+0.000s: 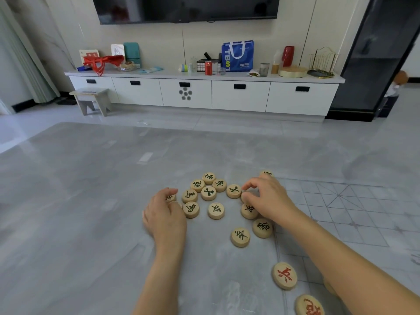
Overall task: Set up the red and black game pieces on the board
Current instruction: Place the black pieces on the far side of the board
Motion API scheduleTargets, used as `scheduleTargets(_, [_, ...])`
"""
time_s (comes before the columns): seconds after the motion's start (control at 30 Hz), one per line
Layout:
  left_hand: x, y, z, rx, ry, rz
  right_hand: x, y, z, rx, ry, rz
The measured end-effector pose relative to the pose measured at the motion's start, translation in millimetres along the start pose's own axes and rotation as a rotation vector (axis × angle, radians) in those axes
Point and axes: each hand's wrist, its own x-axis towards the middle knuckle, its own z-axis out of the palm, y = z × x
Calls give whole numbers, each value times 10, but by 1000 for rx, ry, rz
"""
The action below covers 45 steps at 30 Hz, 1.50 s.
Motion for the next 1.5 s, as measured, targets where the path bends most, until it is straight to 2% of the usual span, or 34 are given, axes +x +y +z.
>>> scheduleTargets(0.17, [76,-73,-13,-41,-56,-187,-55,104,-112,65,71,40])
scheduleTargets(0.3, [55,-61,49,5,-130,-172,-167,195,-215,46,-43,38])
scheduleTargets(0.47, [43,-75,88,-148,-177,-144,-452,249,-303,37,-161,5])
scheduleTargets(0.63, [-77,5,146,-233,-294,-96,-663,224,-360,0,-271,31])
scheduleTargets(0.87, [-161,136,122,-306,-338,-151,-769,47,-220,-118,-233,-82])
scheduleTargets(1.13, [-206,157,175,-442,-467,-242,-719,110,-191,-46,-151,-17])
scheduleTargets(1.3, [-145,172,167,-659,-379,-360,-715,146,-176,-35,-141,18])
scheduleTargets(1.4, [-85,138,158,-693,-248,-404,-714,159,-174,-60,-149,25])
scheduleTargets(1.5, [-48,113,142,-734,-203,-438,-712,157,-175,-71,-153,22])
